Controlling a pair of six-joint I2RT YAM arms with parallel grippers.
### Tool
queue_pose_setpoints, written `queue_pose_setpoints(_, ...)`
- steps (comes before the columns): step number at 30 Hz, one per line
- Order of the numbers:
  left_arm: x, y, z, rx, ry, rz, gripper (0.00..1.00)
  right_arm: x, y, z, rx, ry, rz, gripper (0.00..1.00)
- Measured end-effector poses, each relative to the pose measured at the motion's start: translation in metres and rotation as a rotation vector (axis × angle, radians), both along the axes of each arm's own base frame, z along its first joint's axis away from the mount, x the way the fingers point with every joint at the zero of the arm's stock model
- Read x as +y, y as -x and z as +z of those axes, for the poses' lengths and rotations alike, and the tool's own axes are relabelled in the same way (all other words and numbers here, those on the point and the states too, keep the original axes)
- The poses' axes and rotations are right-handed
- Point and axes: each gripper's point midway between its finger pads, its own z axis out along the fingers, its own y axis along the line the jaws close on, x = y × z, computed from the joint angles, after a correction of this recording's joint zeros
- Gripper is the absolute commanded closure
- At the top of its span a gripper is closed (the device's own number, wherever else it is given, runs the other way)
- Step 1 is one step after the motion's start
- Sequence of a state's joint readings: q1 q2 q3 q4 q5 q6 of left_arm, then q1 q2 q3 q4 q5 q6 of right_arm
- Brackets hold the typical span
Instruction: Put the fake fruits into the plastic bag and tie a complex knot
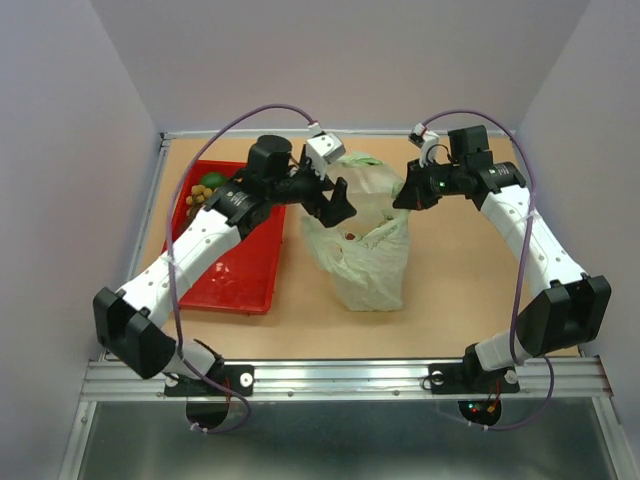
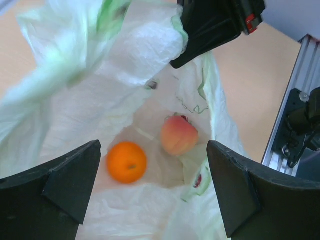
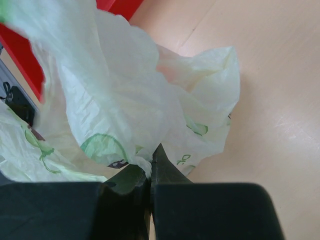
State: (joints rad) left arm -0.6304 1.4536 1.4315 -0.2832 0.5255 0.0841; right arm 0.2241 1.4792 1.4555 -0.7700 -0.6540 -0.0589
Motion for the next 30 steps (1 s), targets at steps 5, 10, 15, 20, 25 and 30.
queue_pose_setpoints(5,0.055,0.009,0.049,-0.111,0.114,0.105,0.01,-0.001,0.003,-0.008,0.014,0.007,0.001,1.00)
queue_pose_setpoints(10,0.145,-0.020,0.092,-0.338,0.100,0.313,0.01,-0.002,0.004,-0.009,0.018,0.012,-0.003,0.99)
queue_pose_setpoints(15,0.178,-0.059,0.056,-0.375,-0.100,0.314,0.03,-0.003,0.004,-0.008,0.012,0.016,-0.008,1.00)
queue_pose_setpoints(20,0.196,-0.124,-0.039,-0.220,-0.293,0.262,0.06,-0.005,0.003,-0.008,0.009,0.023,-0.015,1.00)
queue_pose_setpoints(25,0.202,-0.157,-0.127,-0.028,-0.427,0.163,0.09,-0.007,0.003,-0.010,0.002,0.039,-0.015,0.99)
queue_pose_setpoints(30,0.205,-0.204,-0.148,-0.043,-0.494,0.151,0.06,-0.009,0.002,-0.011,-0.006,0.052,-0.016,1.00)
